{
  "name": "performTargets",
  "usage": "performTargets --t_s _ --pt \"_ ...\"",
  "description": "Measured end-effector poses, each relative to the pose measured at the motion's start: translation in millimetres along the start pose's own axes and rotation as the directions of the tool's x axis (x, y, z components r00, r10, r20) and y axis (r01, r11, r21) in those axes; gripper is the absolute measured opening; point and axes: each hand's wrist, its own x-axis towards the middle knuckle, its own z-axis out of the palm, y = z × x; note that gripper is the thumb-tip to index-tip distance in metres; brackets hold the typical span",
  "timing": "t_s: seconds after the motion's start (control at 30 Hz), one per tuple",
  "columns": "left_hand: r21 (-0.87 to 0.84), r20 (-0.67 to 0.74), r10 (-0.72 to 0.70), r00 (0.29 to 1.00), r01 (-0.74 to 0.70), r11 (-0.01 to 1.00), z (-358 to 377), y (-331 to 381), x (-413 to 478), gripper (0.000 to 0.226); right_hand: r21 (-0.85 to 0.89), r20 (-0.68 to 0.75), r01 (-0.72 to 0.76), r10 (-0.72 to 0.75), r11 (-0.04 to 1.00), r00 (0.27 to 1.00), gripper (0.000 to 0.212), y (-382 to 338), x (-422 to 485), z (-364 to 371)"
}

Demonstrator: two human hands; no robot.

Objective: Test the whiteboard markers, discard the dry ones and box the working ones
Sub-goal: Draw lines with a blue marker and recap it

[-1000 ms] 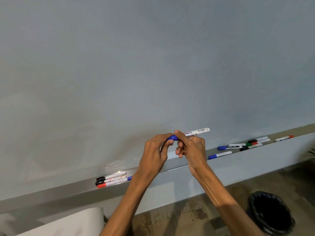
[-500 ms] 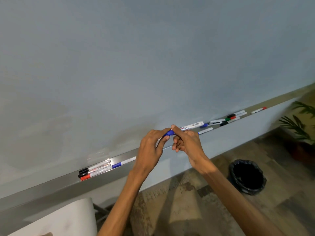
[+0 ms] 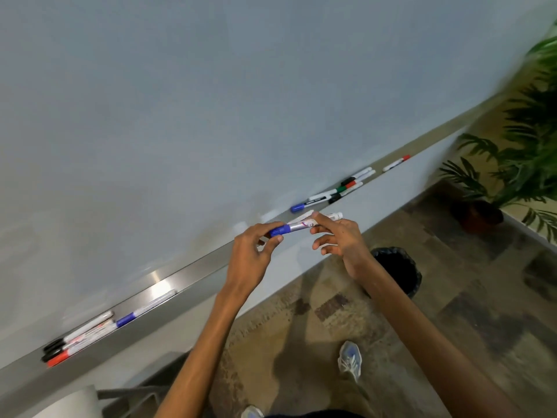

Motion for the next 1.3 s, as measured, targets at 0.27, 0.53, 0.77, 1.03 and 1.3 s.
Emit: performTargets --t_s 0.27,0.53,0.77,1.03,1.3 --pt "0.059 0.191 -0.098 0.977 0.088 0.994 121.0 29.3 64.1 0.022 -0.203 0.177 0.095 -0.058 0.975 0.982 0.018 1.0 78.0 -146.6" --pt "0.246 0.453 -0.167 0.876 0.058 0.968 256.8 46.7 112.6 0.025 -0.591 0.166 0.259 -0.199 0.764 0.966 0.02 28.3 148.3 -259.0" --pt "0.283 0.549 -0.13 0.826 -0.038 0.958 357.0 50.4 138.6 0.029 -0.819 0.171 0.276 -0.244 0.503 0.954 0.022 46.6 194.3 -329.0" --pt "0.312 0.58 -0.067 0.812 -0.145 0.939 451.8 54.0 167.6 0.032 -0.834 -0.022 0.099 -0.211 0.543 0.977 0.026 62.5 231.4 -387.5" --pt "0.284 0.551 -0.007 0.835 -0.18 0.942 501.5 59.3 185.2 0.034 -0.85 -0.17 -0.061 -0.163 0.524 0.972 0.043 76.9 265.0 -425.0"
